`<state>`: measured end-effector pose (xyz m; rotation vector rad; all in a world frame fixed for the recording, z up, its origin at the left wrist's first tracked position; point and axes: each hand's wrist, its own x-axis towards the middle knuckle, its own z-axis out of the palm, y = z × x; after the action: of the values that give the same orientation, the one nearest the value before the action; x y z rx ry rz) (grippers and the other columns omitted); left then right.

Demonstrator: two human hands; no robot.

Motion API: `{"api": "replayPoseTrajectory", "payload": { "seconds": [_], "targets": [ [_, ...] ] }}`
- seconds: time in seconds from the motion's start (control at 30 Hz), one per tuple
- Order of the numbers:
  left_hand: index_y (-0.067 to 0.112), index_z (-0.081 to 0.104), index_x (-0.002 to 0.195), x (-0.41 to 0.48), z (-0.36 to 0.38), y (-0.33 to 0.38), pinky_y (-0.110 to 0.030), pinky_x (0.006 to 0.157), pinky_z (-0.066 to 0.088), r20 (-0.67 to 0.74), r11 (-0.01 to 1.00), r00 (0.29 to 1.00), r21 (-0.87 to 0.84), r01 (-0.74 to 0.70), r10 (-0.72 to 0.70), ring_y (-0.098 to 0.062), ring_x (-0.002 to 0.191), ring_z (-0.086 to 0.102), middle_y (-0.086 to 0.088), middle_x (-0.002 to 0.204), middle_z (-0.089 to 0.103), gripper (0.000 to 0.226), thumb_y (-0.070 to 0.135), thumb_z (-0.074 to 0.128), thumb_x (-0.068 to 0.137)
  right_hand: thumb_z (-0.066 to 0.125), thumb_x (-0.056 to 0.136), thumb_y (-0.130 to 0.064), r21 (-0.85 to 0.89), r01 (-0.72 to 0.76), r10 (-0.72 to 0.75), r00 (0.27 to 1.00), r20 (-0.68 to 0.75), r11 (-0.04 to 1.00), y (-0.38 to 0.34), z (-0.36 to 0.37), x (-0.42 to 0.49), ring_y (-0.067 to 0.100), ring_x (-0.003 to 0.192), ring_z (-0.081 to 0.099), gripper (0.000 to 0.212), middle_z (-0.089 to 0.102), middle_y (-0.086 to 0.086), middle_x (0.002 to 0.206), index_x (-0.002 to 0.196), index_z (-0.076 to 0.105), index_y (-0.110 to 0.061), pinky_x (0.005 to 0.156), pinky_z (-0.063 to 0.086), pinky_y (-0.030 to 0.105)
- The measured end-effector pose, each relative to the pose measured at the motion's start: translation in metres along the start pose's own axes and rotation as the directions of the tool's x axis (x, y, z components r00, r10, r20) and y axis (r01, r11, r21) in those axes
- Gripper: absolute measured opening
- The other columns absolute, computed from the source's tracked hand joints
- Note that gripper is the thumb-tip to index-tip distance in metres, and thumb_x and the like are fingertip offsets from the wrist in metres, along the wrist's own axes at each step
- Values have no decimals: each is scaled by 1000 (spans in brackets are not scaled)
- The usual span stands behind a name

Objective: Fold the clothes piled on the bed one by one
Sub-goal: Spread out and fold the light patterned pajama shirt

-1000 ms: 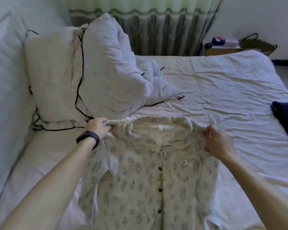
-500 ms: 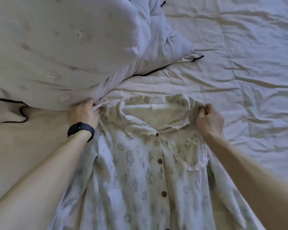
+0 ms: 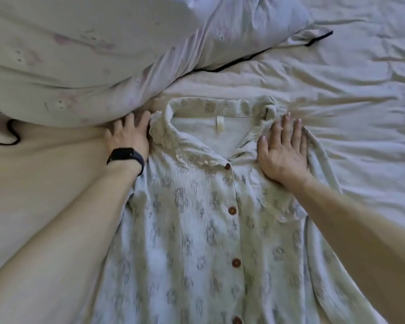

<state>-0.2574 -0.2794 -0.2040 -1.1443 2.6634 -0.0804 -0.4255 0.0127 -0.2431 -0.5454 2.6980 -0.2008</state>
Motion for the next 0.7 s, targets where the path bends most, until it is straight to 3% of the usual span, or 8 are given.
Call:
{"api": "replayPoseTrajectory", "payload": {
  "seconds": [0.1,0.17,0.23,0.33,0.4,0.5,0.6,0.7],
  "targets": [
    [35,17,157,-31,-20,10,-57,116,19,52,993,997,-105,57,-51,-32,144,24,-8,160,23,69,20,46,96,12,102,-56,-29,28,-24,994,108,999,4,-23,-14,22,154,-24,74,-22,1,169,163,-11,-19,125,-14,47],
    [32,14,159,-81,-31,14,-59,117,16,-69,974,997,-226,26,-43,-31,149,18,-6,165,16,78,22,53,92,15,104,-56,-42,82,-80,995,61,996,5,-33,-56,20,155,-23,73,-19,2,170,162,-14,-22,125,-12,50],
    [31,20,159,-154,-33,17,-60,118,17,-165,948,984,-299,-107,59,-32,149,21,-6,165,16,76,31,56,92,22,105,-55,16,158,-158,987,-13,987,7,-35,-129,17,155,-22,74,-17,1,170,163,-11,-23,126,-12,47],
    [40,27,154,-287,-12,7,-57,120,8,-69,888,946,-330,-321,316,-31,150,19,-3,165,16,81,49,66,84,36,102,-57,226,188,-180,982,-57,956,20,-25,-270,20,158,-5,79,1,4,172,164,8,-18,127,-2,43],
    [46,22,154,-369,4,-11,-57,119,2,78,867,898,-307,-392,433,-31,152,15,0,167,12,87,65,63,79,44,96,-60,315,123,-115,992,-45,941,36,-11,-367,23,158,10,83,15,7,170,161,20,-16,127,8,39],
    [45,23,154,-449,20,-50,-64,117,6,241,870,842,-241,-430,483,-36,151,17,-3,166,15,107,81,66,63,66,86,-61,387,-111,82,992,91,915,63,7,-481,26,155,18,93,18,6,168,159,23,-25,123,17,38],
    [42,33,148,-475,29,-85,-73,109,18,303,897,845,-189,-400,441,-35,148,21,-8,160,31,118,73,85,46,85,80,-32,425,-294,214,950,227,856,84,23,-539,25,151,26,106,21,0,166,160,16,-34,117,34,50],
    [39,50,140,-474,32,-116,-70,108,30,299,911,862,-184,-368,409,-32,146,32,-8,155,42,91,52,91,59,83,84,-32,545,-404,323,915,244,735,88,29,-550,23,128,54,98,41,-3,152,160,20,-33,102,50,49]
  ]
}}
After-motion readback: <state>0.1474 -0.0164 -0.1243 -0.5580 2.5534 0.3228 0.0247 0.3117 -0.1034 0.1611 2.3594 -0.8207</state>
